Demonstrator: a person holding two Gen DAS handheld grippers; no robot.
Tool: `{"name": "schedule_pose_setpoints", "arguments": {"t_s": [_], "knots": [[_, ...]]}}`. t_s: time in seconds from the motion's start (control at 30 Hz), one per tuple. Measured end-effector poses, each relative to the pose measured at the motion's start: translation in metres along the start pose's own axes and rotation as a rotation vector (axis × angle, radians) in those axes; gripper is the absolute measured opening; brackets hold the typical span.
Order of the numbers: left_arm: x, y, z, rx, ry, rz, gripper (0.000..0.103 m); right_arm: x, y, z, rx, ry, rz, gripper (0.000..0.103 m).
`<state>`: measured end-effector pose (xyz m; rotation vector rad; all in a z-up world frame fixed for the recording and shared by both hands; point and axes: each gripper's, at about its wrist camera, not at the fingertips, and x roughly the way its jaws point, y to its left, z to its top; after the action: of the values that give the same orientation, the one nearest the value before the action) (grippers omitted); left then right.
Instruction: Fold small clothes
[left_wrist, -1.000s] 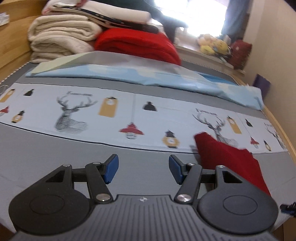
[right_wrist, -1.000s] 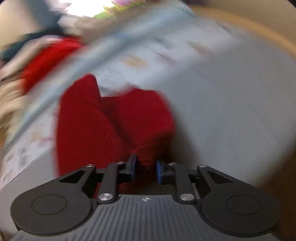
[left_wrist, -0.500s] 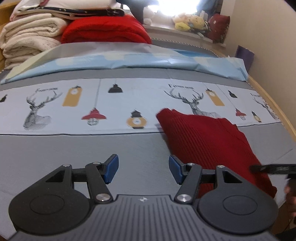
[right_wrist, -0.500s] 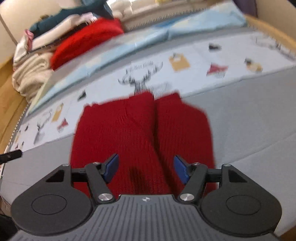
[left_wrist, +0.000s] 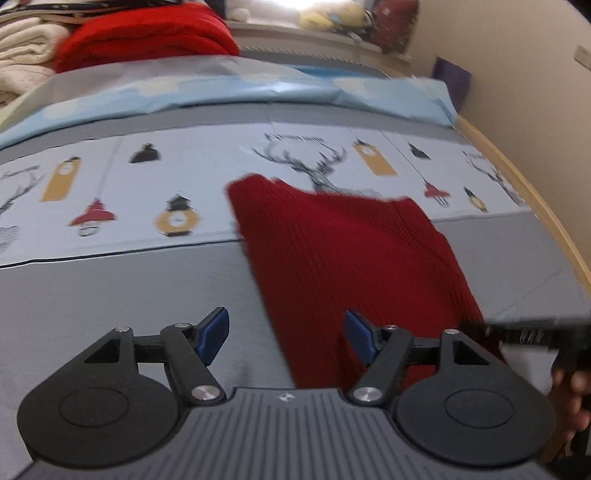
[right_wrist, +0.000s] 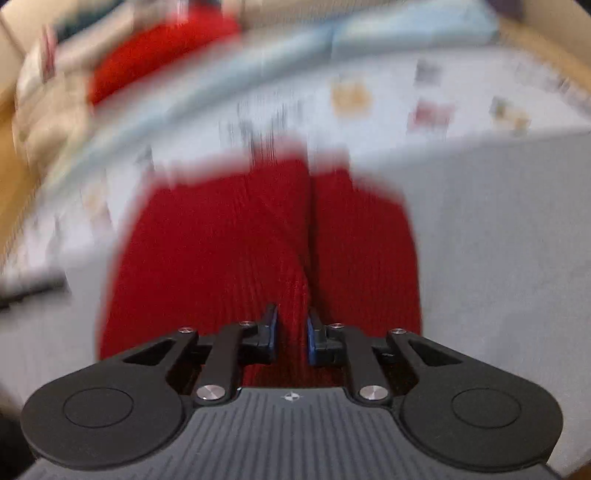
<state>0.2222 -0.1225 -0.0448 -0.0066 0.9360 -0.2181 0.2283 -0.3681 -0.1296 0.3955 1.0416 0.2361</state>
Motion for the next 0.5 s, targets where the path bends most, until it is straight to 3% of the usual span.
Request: {"name": "schedule_pose_setpoints", "arguments": {"t_s": [0.1, 0.17, 0.23, 0.3, 0.4, 0.5], "knots": [[0.011, -0.004, 0.003, 0.019, 0.010, -0.011, 0.083, -0.020, -0.009, 0.010, 0.080, -0.064, 0.062, 0.031], [0.019, 0.000, 0.006, -0.006, 0.027, -0.044, 0.083, -0.036, -0.018, 0.013, 0.129, -0.155, 0.065, 0.041], [0.031, 0.008, 0.010, -0.057, 0.063, -0.065, 0.083, -0.037, -0.031, 0.016, 0.199, -0.209, -0.038, 0.076], [0.047, 0.017, 0.012, -0.119, 0.114, -0.084, 0.085, -0.022, -0.048, 0.015, 0.259, -0.144, -0.147, 0.077], [0.068, 0.031, 0.012, -0.245, 0.171, -0.152, 0.092, 0.007, -0.064, 0.009, 0.297, 0.004, -0.126, 0.076], [0.087, 0.041, 0.010, -0.340, 0.202, -0.225, 0.094, 0.015, -0.071, 0.007, 0.330, 0.019, -0.093, 0.076]]}}
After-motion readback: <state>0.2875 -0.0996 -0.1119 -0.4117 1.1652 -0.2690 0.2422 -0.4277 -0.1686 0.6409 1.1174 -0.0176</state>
